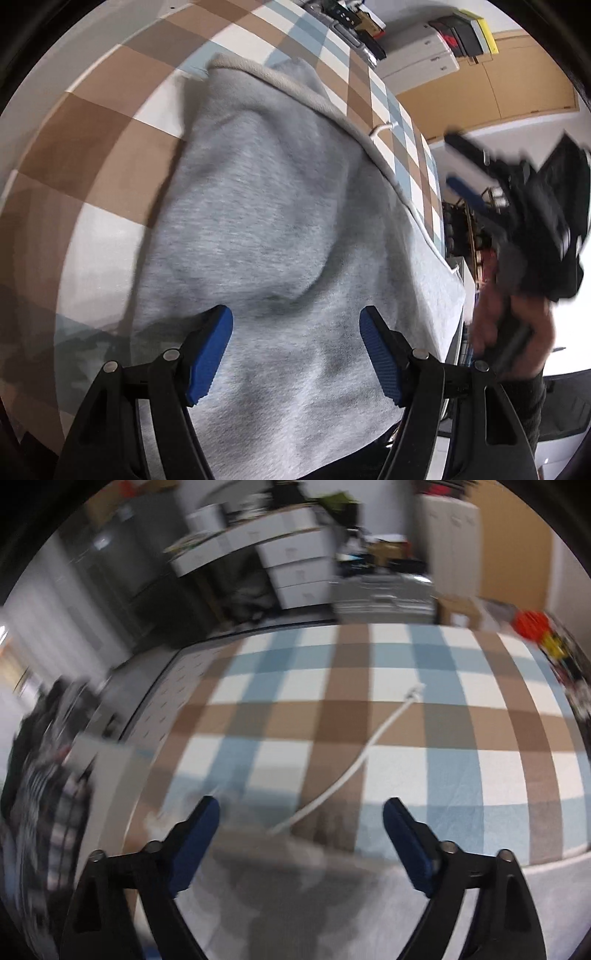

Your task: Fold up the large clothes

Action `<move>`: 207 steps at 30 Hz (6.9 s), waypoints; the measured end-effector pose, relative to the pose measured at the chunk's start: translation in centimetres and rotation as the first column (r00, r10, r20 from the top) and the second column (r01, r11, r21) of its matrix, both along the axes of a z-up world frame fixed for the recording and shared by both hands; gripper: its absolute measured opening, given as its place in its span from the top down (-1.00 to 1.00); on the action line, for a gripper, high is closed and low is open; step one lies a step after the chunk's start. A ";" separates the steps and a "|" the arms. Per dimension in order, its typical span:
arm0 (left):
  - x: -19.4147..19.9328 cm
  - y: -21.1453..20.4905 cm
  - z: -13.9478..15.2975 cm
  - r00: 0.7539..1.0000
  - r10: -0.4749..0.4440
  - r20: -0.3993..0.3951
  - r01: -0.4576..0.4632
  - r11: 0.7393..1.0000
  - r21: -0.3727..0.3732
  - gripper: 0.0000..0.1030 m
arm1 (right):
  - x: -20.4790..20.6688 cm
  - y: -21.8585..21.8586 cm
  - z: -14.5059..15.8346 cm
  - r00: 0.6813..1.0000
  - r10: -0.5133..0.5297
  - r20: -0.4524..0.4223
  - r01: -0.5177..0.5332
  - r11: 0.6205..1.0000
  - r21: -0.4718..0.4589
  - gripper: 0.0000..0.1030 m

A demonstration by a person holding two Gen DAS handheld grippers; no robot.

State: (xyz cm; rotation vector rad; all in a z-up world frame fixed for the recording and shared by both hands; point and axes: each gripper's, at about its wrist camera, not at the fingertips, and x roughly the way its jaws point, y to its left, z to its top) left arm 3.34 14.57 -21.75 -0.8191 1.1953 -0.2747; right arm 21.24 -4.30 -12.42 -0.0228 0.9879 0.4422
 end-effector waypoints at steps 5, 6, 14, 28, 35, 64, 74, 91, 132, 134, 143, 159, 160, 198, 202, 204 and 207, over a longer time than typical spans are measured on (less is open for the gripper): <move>-2.5 3.6 1.2 0.986 0.151 0.068 -0.148 0.988 -0.052 -0.29 | -2.3 2.7 -3.0 0.973 0.131 -0.191 -0.126 0.991 0.040 -0.83; -2.7 4.1 1.3 0.984 0.164 0.074 -0.160 0.986 -0.052 -0.29 | -2.6 3.5 -3.8 0.964 0.149 -0.222 -0.141 0.989 0.053 -0.83; -3.4 6.3 0.4 0.951 0.309 0.025 -0.303 0.943 -0.136 -0.29 | -0.3 9.3 -7.2 0.970 0.136 -0.204 -0.151 0.987 -0.062 -0.94; -1.8 4.2 0.4 0.957 0.287 0.035 -0.285 0.958 -0.044 -0.29 | 5.4 10.4 -7.1 0.999 -0.045 0.022 0.049 0.966 -0.255 -0.82; -1.1 2.2 0.9 0.976 0.213 0.055 -0.216 0.975 0.055 -0.29 | 3.5 2.1 -1.3 0.989 -0.151 0.009 0.150 0.988 0.048 -0.70; -2.9 -15.5 1.8 0.861 -0.476 0.178 0.389 0.843 0.372 -0.41 | -17.5 -13.3 -1.0 0.978 -0.194 0.076 0.205 0.965 -0.166 -0.98; -3.3 -15.9 1.5 0.839 -0.513 0.181 0.397 0.805 0.440 -0.42 | -14.8 -15.0 -6.0 0.984 -0.170 -0.056 0.169 0.985 -0.030 -1.00; -2.1 -6.6 -0.3 0.957 -0.284 0.059 0.232 0.872 0.430 -0.41 | -15.1 -23.3 -5.6 0.903 -0.422 -0.079 0.430 0.887 0.169 -1.00; -4.7 -22.5 4.0 0.791 -0.546 0.275 0.364 0.782 0.505 -0.47 | -24.8 -32.6 -9.4 0.721 -0.547 -0.426 0.679 0.435 0.591 -1.00; -4.9 -22.7 3.9 0.785 -0.558 0.269 0.366 0.768 0.526 -0.52 | -24.3 -32.3 -9.0 0.725 -0.563 -0.397 0.677 0.475 0.562 -1.00; -5.2 -23.4 3.5 0.747 -0.621 0.237 0.396 0.702 0.592 -0.60 | -18.1 -31.3 -7.2 0.725 -0.635 -0.266 0.686 0.636 0.352 -1.00; -4.3 -19.2 3.1 0.838 -0.517 0.173 0.339 0.743 0.578 -0.60 | -20.5 -32.6 -6.6 0.731 -0.655 -0.192 0.647 0.575 0.500 0.68; -4.2 -19.1 3.0 0.843 -0.510 0.170 0.341 0.751 0.565 -0.60 | -20.6 -32.1 -6.0 0.737 -0.656 -0.164 0.636 0.591 0.496 0.70; -4.0 -22.0 2.3 0.784 -0.594 0.182 0.431 0.731 0.530 -0.60 | -21.4 -28.4 -1.4 0.778 -0.604 0.173 0.549 0.787 0.282 0.81; -3.9 -23.6 2.4 0.755 -0.630 0.184 0.463 0.709 0.531 -0.60 | -21.5 -28.7 -0.5 0.773 -0.594 0.224 0.535 0.799 0.273 0.81; -3.8 -24.4 2.4 0.741 -0.646 0.183 0.477 0.699 0.533 -0.60 | -21.4 -28.8 -0.2 0.776 -0.579 0.250 0.527 0.814 0.245 0.81; -3.4 -25.3 2.3 0.716 -0.670 0.195 0.513 0.696 0.503 -0.72 | -21.0 -28.8 0.7 0.782 -0.560 0.275 0.520 0.828 0.209 0.81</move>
